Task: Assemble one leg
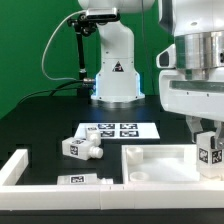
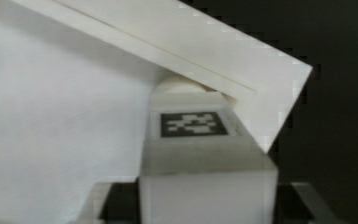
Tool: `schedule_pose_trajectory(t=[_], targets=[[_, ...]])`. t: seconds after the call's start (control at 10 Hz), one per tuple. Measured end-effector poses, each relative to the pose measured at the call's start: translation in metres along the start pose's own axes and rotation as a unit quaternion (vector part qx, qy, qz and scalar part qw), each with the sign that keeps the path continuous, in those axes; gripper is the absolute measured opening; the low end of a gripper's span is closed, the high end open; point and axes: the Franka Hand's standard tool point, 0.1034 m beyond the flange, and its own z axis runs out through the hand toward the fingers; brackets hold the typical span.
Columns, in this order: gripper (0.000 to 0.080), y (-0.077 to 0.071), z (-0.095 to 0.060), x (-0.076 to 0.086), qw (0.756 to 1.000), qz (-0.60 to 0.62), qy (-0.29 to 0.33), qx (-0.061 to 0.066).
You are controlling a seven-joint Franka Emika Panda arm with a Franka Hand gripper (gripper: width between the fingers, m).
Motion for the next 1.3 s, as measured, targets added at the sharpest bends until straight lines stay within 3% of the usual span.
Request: schedule_pose_trajectory(t=[0.1,0.2,0.3,0.4,0.5,0.6,0.7,0.9,1.0,1.1,1.2,1.3], targets=[[0.0291,0.0003,0.0018,-0.0019,0.994,-0.104,0.01,-0.007],[0.039,0.0008,0.003,-0.0038,0.974,-0.227,0.005,-0.017],[0.0571,-0.0007,0.0021,-0.0044,0.946,-0.324,-0.008,-0.025],[0.0571,-0.0016,0.0008,-0.0088,0.934,-0.356,-0.017,-0.028],[0.0636,-0.0024,-0.0016,-0.007,0.932,-0.363,0.003,-0.011],[0.0646,0.0018,0.0001,-0.0063,0.914,-0.406,-0.001,-0.015],[0.0646,0.0017,0.0004,-0.0055,0.901,-0.434,0.0,-0.016],[0.0648,-0.0006,0.0053,-0.0072,0.813,-0.582,0.002,-0.026],[0.0648,-0.0005,0.0051,-0.0065,0.825,-0.565,0.003,-0.025],[0.0566,-0.0002,0.0055,-0.0063,0.831,-0.556,0.003,-0.026],[0.0413,-0.0001,0.0056,-0.0062,0.83,-0.557,0.003,-0.026],[0.0413,-0.0002,0.0056,-0.0066,0.853,-0.522,0.004,-0.025]])
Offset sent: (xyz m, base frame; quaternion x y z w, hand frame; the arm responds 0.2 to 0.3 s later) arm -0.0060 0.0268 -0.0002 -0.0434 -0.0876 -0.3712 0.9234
